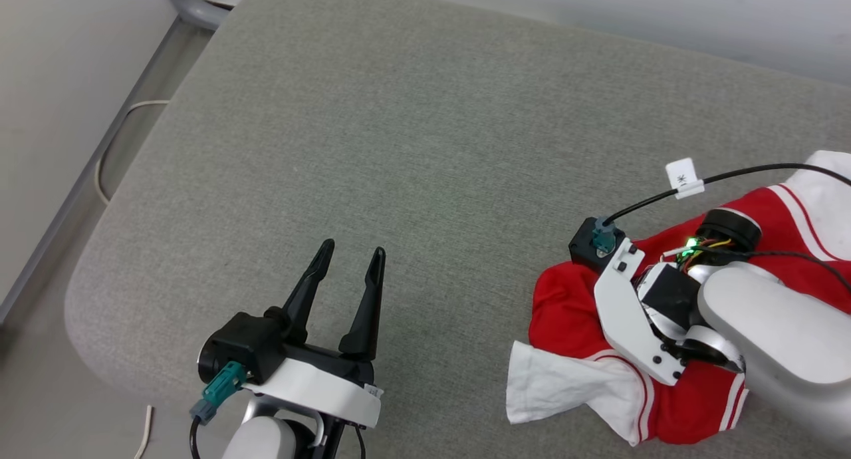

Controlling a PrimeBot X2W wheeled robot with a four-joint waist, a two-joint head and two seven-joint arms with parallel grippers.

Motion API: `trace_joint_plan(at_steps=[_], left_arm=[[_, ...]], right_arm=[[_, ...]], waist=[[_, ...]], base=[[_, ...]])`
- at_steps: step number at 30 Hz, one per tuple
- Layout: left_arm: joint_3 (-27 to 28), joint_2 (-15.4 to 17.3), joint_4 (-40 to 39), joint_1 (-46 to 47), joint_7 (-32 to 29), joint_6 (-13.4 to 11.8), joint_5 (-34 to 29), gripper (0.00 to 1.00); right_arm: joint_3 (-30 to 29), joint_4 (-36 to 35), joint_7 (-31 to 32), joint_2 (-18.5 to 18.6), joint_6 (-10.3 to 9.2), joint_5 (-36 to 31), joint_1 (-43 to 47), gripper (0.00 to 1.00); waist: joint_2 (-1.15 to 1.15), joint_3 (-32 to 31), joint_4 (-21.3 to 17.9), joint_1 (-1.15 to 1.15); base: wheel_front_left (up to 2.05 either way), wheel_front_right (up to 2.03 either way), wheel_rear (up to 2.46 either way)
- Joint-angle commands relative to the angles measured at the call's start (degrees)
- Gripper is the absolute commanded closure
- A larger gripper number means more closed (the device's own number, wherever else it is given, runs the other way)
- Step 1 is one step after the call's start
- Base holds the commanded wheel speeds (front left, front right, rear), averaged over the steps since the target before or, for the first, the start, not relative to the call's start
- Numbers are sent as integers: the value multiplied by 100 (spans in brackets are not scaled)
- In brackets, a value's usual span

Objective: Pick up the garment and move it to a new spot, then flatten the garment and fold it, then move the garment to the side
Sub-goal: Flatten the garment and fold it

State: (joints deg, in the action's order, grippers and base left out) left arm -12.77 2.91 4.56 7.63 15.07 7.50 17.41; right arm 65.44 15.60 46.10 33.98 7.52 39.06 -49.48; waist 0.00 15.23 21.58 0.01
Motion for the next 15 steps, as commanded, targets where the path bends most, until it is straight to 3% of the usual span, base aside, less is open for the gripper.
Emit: trace_joint_plan(at_steps=[1,5,6,7,15], left_arm=[[-14,-3,-19,64,15,-5,13,0],[-48,-3,-26,58,15,-35,33,0],[-46,-4,-27,50,15,-42,34,0],[-42,-4,-23,40,15,-46,28,0],[8,-4,-18,-31,15,-52,-56,0]], right_arm=[[152,132,-48,-8,-6,56,40,0],[483,518,-204,-43,-5,310,119,0],[517,592,-260,-57,-5,351,115,95],[530,669,-329,-70,-5,384,83,100],[12,1670,-1097,-134,-16,145,-419,100]], waist=[[0,63,91,-1],[0,79,174,-1],[0,75,181,-1],[0,66,183,-1],[0,-101,23,-1]], base=[[0,0,0],[0,0,0],[0,0,0],[0,0,0],[0,0,0]])
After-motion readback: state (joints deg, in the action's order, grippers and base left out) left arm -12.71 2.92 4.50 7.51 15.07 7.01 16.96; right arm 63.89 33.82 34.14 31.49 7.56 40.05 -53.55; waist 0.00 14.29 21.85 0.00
